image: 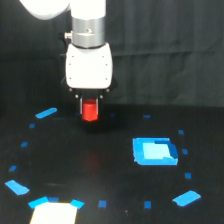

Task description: Pick up the red object from the table

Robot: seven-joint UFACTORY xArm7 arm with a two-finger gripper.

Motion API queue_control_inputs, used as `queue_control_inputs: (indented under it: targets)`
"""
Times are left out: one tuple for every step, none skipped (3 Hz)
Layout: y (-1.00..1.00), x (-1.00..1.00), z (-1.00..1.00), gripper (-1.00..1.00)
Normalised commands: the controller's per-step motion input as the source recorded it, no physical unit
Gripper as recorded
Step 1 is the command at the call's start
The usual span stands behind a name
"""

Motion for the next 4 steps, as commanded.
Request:
queue_control_inputs:
  targets:
    - [0.57,-0.18,1.0,-0.94]
    - [0.6,-0.65,0.96,-0.9]
    - [0.17,-0.16,1.0,-1.0]
    - [-0.48,-0.2,0.95,-0.97]
